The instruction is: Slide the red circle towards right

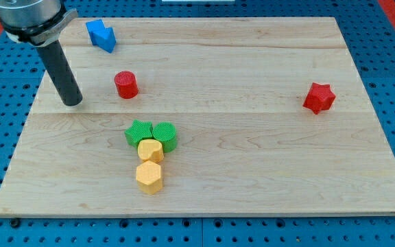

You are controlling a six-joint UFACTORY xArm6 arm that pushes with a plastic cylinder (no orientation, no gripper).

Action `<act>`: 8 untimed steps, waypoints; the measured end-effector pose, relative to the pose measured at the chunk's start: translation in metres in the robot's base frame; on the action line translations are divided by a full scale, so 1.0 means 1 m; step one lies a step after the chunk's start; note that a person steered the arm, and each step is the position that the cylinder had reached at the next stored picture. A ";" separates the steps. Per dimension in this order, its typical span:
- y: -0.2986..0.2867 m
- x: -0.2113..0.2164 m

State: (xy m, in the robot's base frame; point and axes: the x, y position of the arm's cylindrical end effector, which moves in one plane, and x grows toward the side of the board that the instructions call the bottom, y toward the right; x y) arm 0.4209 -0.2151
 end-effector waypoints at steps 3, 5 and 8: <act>0.026 -0.057; 0.026 -0.013; 0.107 -0.013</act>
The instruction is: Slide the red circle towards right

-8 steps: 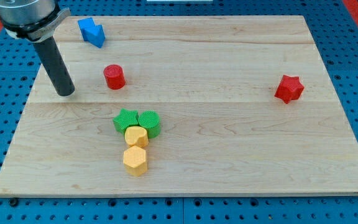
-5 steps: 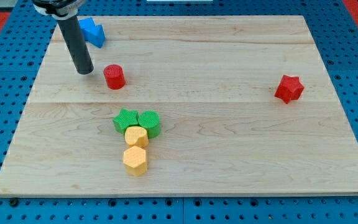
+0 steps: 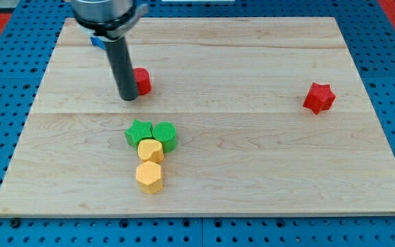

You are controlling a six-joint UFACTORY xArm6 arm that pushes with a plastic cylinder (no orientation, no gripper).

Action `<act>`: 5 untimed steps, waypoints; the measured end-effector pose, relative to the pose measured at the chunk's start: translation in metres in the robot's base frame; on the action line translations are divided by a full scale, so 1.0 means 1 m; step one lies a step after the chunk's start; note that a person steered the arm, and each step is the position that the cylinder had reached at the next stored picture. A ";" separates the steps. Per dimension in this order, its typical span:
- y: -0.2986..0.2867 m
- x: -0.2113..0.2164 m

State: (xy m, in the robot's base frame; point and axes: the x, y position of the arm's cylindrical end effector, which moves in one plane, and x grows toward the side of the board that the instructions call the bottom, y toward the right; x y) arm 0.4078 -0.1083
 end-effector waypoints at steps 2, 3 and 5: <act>0.040 0.000; 0.010 0.006; -0.017 0.006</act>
